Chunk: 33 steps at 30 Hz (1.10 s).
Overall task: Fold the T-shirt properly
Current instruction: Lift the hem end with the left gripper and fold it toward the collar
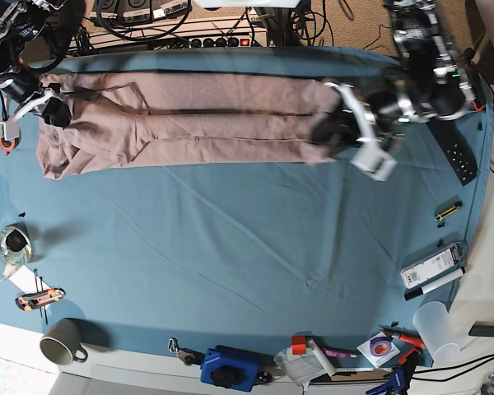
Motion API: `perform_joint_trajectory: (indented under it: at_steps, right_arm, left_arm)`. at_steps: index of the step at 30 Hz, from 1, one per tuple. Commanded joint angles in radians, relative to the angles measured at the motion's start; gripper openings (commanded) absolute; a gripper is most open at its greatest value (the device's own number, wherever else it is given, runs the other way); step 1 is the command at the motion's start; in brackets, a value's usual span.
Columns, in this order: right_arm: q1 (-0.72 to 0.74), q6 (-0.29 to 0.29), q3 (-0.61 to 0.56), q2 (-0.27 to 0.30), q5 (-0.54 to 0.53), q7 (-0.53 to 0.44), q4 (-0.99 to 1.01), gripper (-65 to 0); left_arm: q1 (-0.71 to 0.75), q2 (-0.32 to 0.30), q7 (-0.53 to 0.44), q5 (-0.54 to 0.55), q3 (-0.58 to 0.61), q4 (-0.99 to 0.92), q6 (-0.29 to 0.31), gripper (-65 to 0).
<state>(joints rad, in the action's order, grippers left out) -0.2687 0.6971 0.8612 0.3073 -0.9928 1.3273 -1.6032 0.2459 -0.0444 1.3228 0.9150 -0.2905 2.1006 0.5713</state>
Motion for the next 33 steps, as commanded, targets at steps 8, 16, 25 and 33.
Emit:
perform_joint_trajectory:
  at_steps: [8, 16, 25, 33]
  right_arm:
    - [0.003, 0.001, 0.008, 0.023, -0.019, -0.022, -0.016, -51.2]
    - [0.003, 0.001, 0.008, 0.023, -0.02, -0.022, -0.016, -51.2]
    - [0.003, 0.001, 0.008, 0.023, -0.02, -0.023, -0.016, -51.2]
    - [0.003, 0.001, 0.008, 0.023, -0.019, -0.026, -0.016, -51.2]
  left_arm:
    - [-0.062, 0.132, -0.127, -0.222, 0.236, -0.009, 0.002, -65.0]
    - [-0.181, 0.202, -0.179, -0.363, 0.422, -0.173, -0.029, -65.0]
    - [-0.248, 0.202, -0.268, -0.459, 0.582, -0.289, -0.066, -65.0]
    - [-0.277, 0.202, -0.346, -0.459, 0.636, -0.303, -0.127, -65.0]
